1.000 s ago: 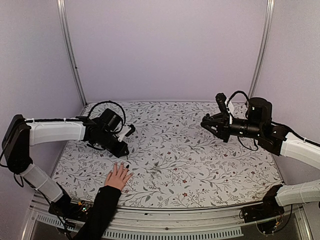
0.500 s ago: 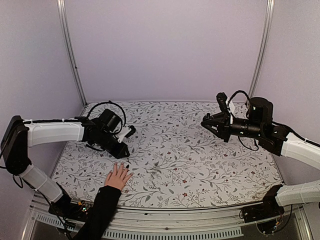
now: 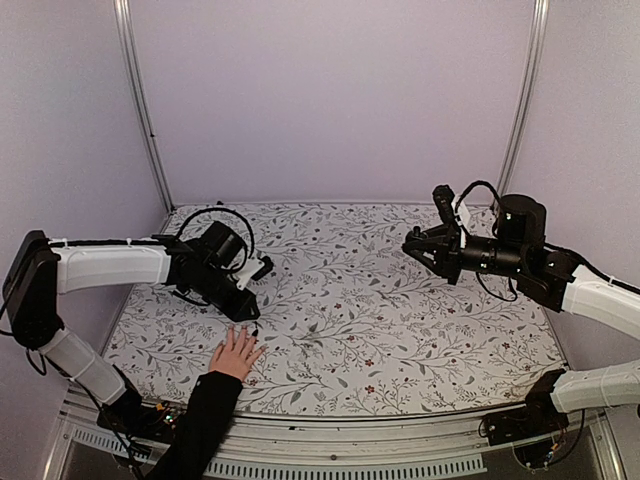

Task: Paint the nails
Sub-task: Paint the nail polish on the nail.

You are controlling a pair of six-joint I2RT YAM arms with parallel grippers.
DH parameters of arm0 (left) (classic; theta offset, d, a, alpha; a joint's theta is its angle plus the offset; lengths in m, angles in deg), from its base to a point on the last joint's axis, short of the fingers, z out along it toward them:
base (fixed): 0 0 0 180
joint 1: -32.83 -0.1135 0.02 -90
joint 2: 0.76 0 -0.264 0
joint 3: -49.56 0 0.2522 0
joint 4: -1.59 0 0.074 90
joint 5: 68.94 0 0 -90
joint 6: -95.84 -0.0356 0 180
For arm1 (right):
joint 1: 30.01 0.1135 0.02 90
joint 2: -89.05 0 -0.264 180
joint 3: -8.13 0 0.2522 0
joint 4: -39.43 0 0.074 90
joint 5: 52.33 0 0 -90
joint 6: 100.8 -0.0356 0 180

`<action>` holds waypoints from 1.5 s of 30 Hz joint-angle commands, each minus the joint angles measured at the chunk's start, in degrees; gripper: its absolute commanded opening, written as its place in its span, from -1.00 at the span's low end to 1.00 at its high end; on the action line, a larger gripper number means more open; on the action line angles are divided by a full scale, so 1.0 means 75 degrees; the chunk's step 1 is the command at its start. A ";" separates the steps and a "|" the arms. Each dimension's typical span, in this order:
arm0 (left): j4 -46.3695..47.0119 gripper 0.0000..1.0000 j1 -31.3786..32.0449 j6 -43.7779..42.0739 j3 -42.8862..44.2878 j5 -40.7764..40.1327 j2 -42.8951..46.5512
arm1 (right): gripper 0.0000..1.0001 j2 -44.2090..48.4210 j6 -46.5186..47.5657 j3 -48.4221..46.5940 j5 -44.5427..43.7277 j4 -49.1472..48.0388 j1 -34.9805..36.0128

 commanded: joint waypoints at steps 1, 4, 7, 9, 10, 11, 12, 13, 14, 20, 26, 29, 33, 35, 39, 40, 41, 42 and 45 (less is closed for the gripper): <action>-0.0139 -1.00 0.0098 -0.0050 -0.0043 0.0200 -0.0238 | -1.00 0.0164 0.0019 0.0059 0.0019 -0.0125 -0.0032; -0.0203 -1.00 0.0108 -0.0043 -0.0011 0.0185 -0.0309 | -1.00 0.0178 0.0019 0.0070 0.0009 -0.0113 -0.0029; -0.0248 -1.00 0.0106 -0.0041 0.0022 0.0162 -0.0344 | -1.00 0.0193 0.0019 0.0070 -0.0004 -0.0116 -0.0029; -0.0244 -1.00 0.0110 -0.0034 0.0019 0.0177 -0.0372 | -1.00 0.0194 0.0019 0.0076 -0.0004 -0.0116 -0.0028; -0.0248 -1.00 0.0105 -0.0040 0.0027 0.0172 -0.0390 | -1.00 0.0193 0.0019 0.0081 -0.0004 -0.0127 -0.0029; -0.0249 -1.00 0.0104 -0.0040 0.0033 0.0166 -0.0394 | -1.00 0.0193 0.0019 0.0082 -0.0004 -0.0130 -0.0029; -0.0233 -1.00 0.0104 -0.0040 0.0031 0.0159 -0.0400 | -1.00 0.0193 0.0019 0.0082 -0.0004 -0.0128 -0.0026; -0.0237 -1.00 0.0104 -0.0046 0.0033 0.0137 -0.0411 | -1.00 0.0193 0.0019 0.0072 -0.0004 -0.0130 -0.0029; -0.0228 -1.00 0.0111 -0.0041 0.0035 0.0105 -0.0424 | -1.00 0.0202 0.0019 0.0079 -0.0004 -0.0128 -0.0023; -0.0216 -1.00 0.0106 -0.0071 0.0071 0.0004 -0.0520 | -1.00 0.0205 0.0019 0.0070 -0.0033 -0.0116 -0.0030; -0.0173 -1.00 0.0093 -0.0065 0.0112 -0.0105 -0.0590 | -1.00 0.0193 0.0019 0.0070 -0.0036 -0.0106 -0.0029; -0.0123 -1.00 0.0099 -0.0064 0.0133 -0.0160 -0.0608 | -1.00 0.0194 0.0019 0.0070 -0.0039 -0.0114 -0.0029; -0.0066 -1.00 0.0081 -0.0076 0.0179 -0.0173 -0.0657 | -1.00 0.0193 0.0019 0.0070 -0.0051 -0.0107 -0.0029; -0.0034 -1.00 0.0076 -0.0089 0.0194 -0.0186 -0.0679 | -1.00 0.0193 0.0019 0.0070 -0.0051 -0.0104 -0.0020; 0.0003 -1.00 0.0057 -0.0090 0.0241 -0.0156 -0.0718 | -1.00 0.0193 0.0019 0.0070 -0.0051 -0.0104 -0.0027; 0.0018 -1.00 0.0060 -0.0093 0.0241 -0.0153 -0.0734 | -1.00 0.0193 0.0019 0.0070 -0.0051 -0.0105 -0.0029; 0.0021 -1.00 0.0060 -0.0088 0.0247 -0.0151 -0.0731 | -1.00 0.0193 0.0019 0.0070 -0.0057 -0.0104 -0.0029; 0.0026 -1.00 0.0058 -0.0087 0.0252 -0.0151 -0.0731 | -1.00 0.0193 0.0019 0.0070 -0.0062 -0.0110 -0.0023; 0.0032 -1.00 0.0058 -0.0087 0.0274 -0.0151 -0.0737 | -1.00 0.0193 0.0019 0.0070 -0.0063 -0.0105 -0.0027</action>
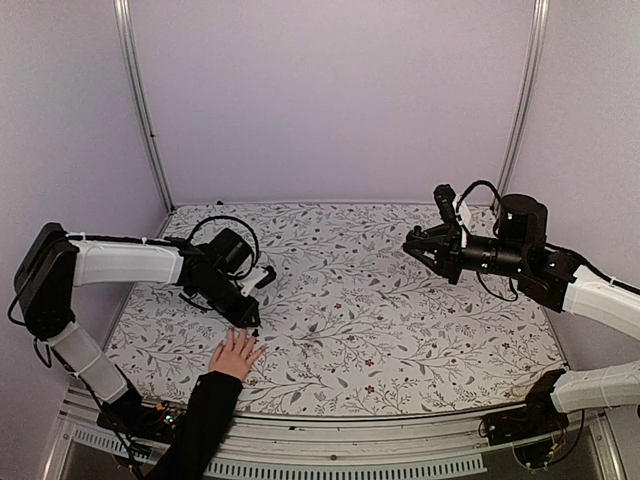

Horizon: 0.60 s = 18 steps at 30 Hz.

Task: Paint the nails
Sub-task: Paint the nail polish on the nail.

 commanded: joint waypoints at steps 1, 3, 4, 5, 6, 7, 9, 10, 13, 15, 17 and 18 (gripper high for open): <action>0.0114 -1.00 0.0022 -0.0081 0.0197 -0.0069 -0.0086 | -1.00 0.0142 0.0025 0.0068 -0.0060 -0.0114 -0.0029; 0.0119 -1.00 0.0018 -0.0081 0.0198 -0.0093 -0.0086 | -1.00 0.0135 0.0020 0.0068 -0.0060 -0.0107 -0.0025; 0.0120 -1.00 0.0016 -0.0087 0.0204 -0.0109 -0.0085 | -1.00 0.0135 0.0019 0.0068 -0.0060 -0.0113 -0.0029; 0.0120 -1.00 0.0018 -0.0082 0.0209 -0.0121 -0.0085 | -1.00 0.0135 0.0019 0.0068 -0.0070 -0.0108 -0.0029; 0.0120 -1.00 0.0027 -0.0071 0.0218 -0.0133 -0.0084 | -1.00 0.0141 0.0019 0.0068 -0.0071 -0.0115 -0.0021; 0.0120 -1.00 0.0018 -0.0074 0.0221 -0.0144 -0.0087 | -1.00 0.0146 0.0019 0.0068 -0.0072 -0.0105 -0.0028; 0.0120 -1.00 0.0018 -0.0070 0.0233 -0.0171 -0.0087 | -1.00 0.0141 0.0019 0.0068 -0.0072 -0.0102 -0.0029; 0.0113 -1.00 0.0018 -0.0073 0.0233 -0.0164 -0.0087 | -1.00 0.0144 0.0019 0.0068 -0.0077 -0.0095 -0.0028; 0.0108 -1.00 0.0024 -0.0071 0.0233 -0.0230 -0.0080 | -1.00 0.0147 0.0019 0.0068 -0.0089 -0.0105 -0.0028; 0.0099 -1.00 0.0016 -0.0058 0.0244 -0.0253 -0.0075 | -1.00 0.0147 0.0019 0.0068 -0.0085 -0.0105 -0.0021; 0.0096 -1.00 0.0026 -0.0065 0.0256 -0.0267 -0.0085 | -1.00 0.0158 0.0019 0.0079 -0.0092 -0.0101 -0.0034; 0.0083 -1.00 0.0023 -0.0063 0.0256 -0.0277 -0.0084 | -1.00 0.0158 0.0019 0.0079 -0.0095 -0.0109 -0.0030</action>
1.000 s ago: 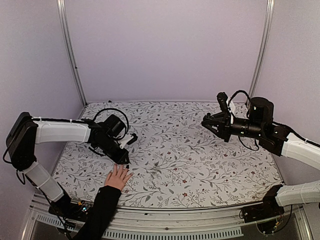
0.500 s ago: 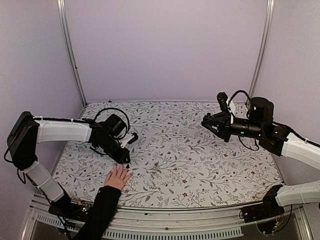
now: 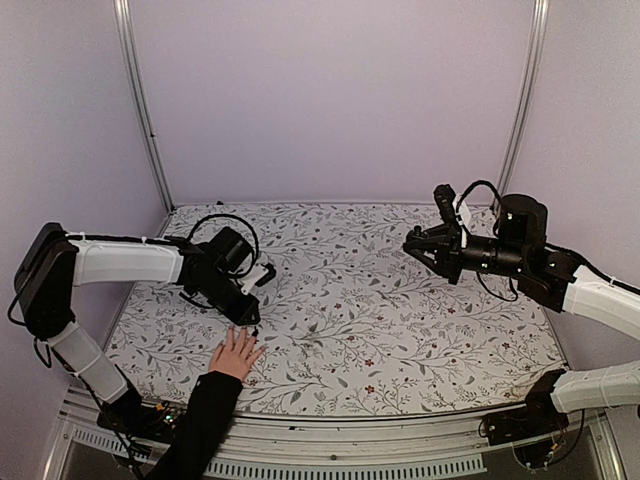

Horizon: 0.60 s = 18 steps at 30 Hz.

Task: Paint the nails
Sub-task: Paint the nail polish on the nail.

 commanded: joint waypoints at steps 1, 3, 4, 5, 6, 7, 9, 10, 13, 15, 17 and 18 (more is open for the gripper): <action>0.0038 -1.00 0.0017 -0.0062 0.0204 -0.0121 -0.0087 | -1.00 0.0169 0.0019 0.0079 -0.0092 -0.0100 -0.0029; 0.0038 -1.00 0.0021 -0.0058 0.0217 -0.0146 -0.0086 | -1.00 0.0170 0.0019 0.0079 -0.0092 -0.0096 -0.0029; 0.0038 -1.00 0.0017 -0.0059 0.0232 -0.0157 -0.0093 | -1.00 0.0164 0.0019 0.0079 -0.0092 -0.0105 -0.0028; 0.0026 -1.00 0.0016 -0.0055 0.0251 -0.0188 -0.0095 | -1.00 0.0160 0.0028 0.0079 -0.0102 -0.0099 -0.0029; 0.0031 -1.00 0.0021 -0.0049 0.0268 -0.0214 -0.0098 | -1.00 0.0158 0.0020 0.0079 -0.0104 -0.0103 -0.0029; 0.0030 -1.00 0.0008 -0.0036 0.0276 -0.0239 -0.0099 | -1.00 0.0164 0.0019 0.0082 -0.0104 -0.0096 -0.0029; 0.0048 -1.00 -0.0004 -0.0016 0.0292 -0.0299 -0.0076 | -1.00 0.0170 0.0019 0.0090 -0.0104 -0.0098 -0.0035; 0.0050 -1.00 -0.0017 -0.0015 0.0305 -0.0320 -0.0069 | -1.00 0.0170 0.0019 0.0091 -0.0104 -0.0106 -0.0030; 0.0072 -1.00 -0.0059 0.0019 0.0304 -0.0348 0.0069 | -1.00 0.0190 0.0019 0.0091 -0.0104 -0.0096 -0.0026; 0.0110 -1.00 -0.0068 -0.0007 0.0281 -0.0207 0.0206 | -1.00 0.0182 0.0019 0.0091 -0.0104 -0.0095 -0.0026; 0.0153 -1.00 -0.0077 -0.0023 0.0257 -0.0103 0.0369 | -1.00 0.0193 0.0019 0.0091 -0.0092 -0.0095 -0.0038; 0.0164 -1.00 -0.0067 -0.0052 0.0238 -0.0036 0.0458 | -1.00 0.0193 0.0019 0.0091 -0.0083 -0.0104 -0.0026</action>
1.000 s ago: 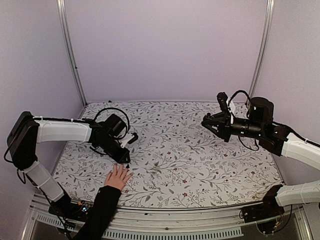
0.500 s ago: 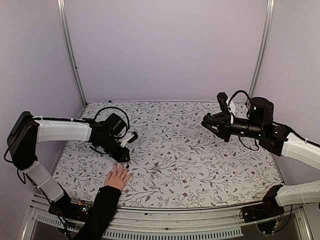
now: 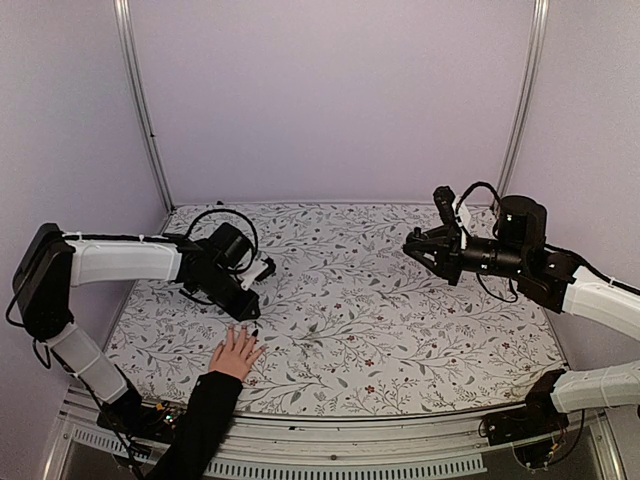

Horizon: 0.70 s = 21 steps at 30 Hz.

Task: Paint the nails
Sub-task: Paint the nail polish on the nail.

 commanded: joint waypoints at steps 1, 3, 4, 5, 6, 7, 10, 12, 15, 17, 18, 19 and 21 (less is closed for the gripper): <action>0.0183 -1.00 -0.0029 -0.0082 0.0069 0.0270 0.0512 | -1.00 0.0188 0.0019 0.0036 -0.0069 -0.0118 -0.0029; 0.0244 -1.00 -0.0025 -0.0119 -0.0019 0.0500 0.0657 | -1.00 0.0182 0.0019 0.0036 -0.0065 -0.0116 -0.0026; 0.0251 -1.00 0.0001 -0.0150 -0.0058 0.0584 0.0700 | -1.00 0.0177 0.0019 0.0036 -0.0055 -0.0124 -0.0033; 0.0252 -1.00 0.0026 -0.0162 -0.0084 0.0634 0.0722 | -1.00 0.0176 0.0019 0.0036 -0.0054 -0.0121 -0.0027; 0.0246 -1.00 0.0050 -0.0168 -0.0118 0.0662 0.0732 | -1.00 0.0176 0.0019 0.0036 -0.0044 -0.0122 -0.0029; 0.0241 -1.00 0.0081 -0.0179 -0.0147 0.0677 0.0717 | -1.00 0.0180 0.0019 0.0036 -0.0043 -0.0120 -0.0029; 0.0195 -1.00 0.0167 -0.0212 -0.0198 0.0600 0.0648 | -1.00 0.0192 0.0020 0.0027 -0.0048 -0.0122 -0.0029; 0.0170 -1.00 0.0245 -0.0234 -0.0205 0.0529 0.0609 | -1.00 0.0208 0.0019 0.0024 -0.0053 -0.0119 -0.0026; 0.0105 -1.00 0.0391 -0.0251 -0.0180 0.0423 0.0483 | -1.00 0.0212 0.0019 0.0036 -0.0054 -0.0118 -0.0029; 0.0067 -1.00 0.0481 -0.0256 -0.0147 0.0298 0.0386 | -1.00 0.0184 0.0019 0.0036 -0.0047 -0.0127 -0.0029; 0.0065 -1.00 0.0510 -0.0255 -0.0142 0.0255 0.0363 | -1.00 0.0177 0.0019 0.0036 -0.0046 -0.0125 -0.0031; 0.0065 -1.00 0.0518 -0.0243 -0.0144 0.0248 0.0346 | -1.00 0.0176 0.0019 0.0036 -0.0052 -0.0119 -0.0030; 0.0054 -1.00 0.0526 -0.0229 -0.0149 0.0169 0.0322 | -1.00 0.0187 0.0019 0.0036 -0.0054 -0.0121 -0.0023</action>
